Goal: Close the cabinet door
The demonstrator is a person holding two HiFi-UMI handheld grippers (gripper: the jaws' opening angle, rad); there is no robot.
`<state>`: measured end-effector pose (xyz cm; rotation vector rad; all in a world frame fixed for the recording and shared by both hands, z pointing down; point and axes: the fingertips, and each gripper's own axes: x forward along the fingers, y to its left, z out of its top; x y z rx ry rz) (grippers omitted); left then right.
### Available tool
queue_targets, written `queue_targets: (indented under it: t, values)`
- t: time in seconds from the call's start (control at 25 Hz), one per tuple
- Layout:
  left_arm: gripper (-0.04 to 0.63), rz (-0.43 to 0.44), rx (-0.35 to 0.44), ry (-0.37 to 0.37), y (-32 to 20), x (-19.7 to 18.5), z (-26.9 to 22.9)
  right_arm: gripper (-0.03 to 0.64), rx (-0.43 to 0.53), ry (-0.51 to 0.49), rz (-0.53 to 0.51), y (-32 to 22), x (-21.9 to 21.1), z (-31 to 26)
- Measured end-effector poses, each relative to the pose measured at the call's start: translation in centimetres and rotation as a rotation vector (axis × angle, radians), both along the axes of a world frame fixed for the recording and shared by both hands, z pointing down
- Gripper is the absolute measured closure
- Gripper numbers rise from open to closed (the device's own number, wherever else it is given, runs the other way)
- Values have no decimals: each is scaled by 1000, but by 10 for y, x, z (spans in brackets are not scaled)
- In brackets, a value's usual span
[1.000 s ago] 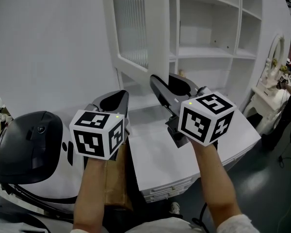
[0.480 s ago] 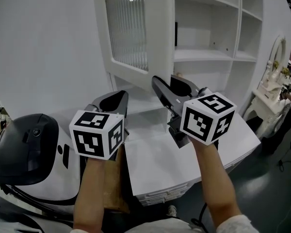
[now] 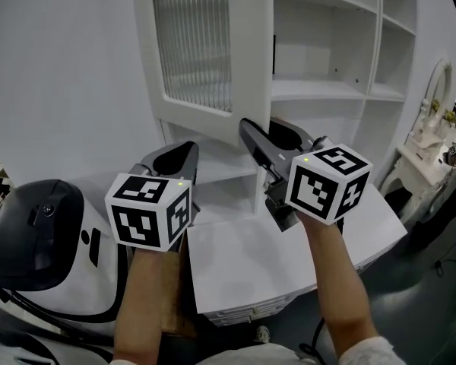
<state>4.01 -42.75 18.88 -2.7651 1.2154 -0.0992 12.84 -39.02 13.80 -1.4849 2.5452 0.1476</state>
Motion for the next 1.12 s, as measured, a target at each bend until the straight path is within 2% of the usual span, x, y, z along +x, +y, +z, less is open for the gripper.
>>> queue_targets:
  t: [0.2, 0.88, 1.12]
  values:
    - [591, -20, -12, -3, -14, 24, -6, 529, -11, -13, -24, -17, 28, -7]
    - [591, -77, 28, -34, -41, 42, -1, 512, 23, -18, -111, -49, 43, 3]
    - [591, -101, 41, -40, -43, 41, 2, 497, 37, -18, -111, -56, 45, 8]
